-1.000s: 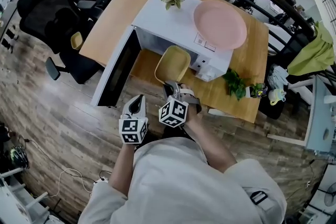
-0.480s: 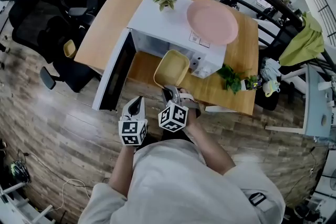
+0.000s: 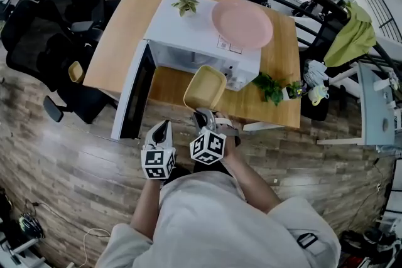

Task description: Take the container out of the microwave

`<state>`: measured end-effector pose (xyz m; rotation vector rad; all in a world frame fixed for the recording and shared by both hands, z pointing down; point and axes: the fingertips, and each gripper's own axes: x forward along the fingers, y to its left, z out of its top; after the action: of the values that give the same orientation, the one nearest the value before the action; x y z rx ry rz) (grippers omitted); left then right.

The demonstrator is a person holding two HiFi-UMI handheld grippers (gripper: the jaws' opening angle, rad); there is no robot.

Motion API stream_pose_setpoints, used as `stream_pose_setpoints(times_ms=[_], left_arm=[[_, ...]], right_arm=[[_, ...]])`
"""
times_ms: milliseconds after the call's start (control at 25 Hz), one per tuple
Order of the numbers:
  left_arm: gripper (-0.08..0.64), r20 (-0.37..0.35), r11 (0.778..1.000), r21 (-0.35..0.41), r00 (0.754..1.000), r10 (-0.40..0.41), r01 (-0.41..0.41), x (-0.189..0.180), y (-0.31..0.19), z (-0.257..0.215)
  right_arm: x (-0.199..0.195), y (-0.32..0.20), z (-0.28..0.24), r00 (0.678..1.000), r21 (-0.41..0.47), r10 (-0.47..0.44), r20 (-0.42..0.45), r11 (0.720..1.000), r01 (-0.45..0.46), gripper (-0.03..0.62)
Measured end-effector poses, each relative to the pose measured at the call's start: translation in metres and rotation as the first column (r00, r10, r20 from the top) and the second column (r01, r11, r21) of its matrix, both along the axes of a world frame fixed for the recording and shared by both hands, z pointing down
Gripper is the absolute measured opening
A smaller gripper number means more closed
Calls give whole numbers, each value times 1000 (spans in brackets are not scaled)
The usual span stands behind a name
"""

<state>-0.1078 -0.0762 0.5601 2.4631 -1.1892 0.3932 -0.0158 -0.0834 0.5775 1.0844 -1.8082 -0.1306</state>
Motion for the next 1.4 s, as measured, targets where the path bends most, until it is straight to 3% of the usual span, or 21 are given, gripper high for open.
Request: stream_pose_setpoints(times_ms=[880, 1400], left_arm=[[3, -7, 980, 92, 984, 178, -176, 14, 5, -27], [3, -40, 961, 193, 977, 211, -199, 27, 0, -71]], right_arm=[[12, 42, -14, 978, 14, 206, 27, 978, -206, 34], [20, 52, -46, 978, 61, 207, 9, 976, -207, 34]])
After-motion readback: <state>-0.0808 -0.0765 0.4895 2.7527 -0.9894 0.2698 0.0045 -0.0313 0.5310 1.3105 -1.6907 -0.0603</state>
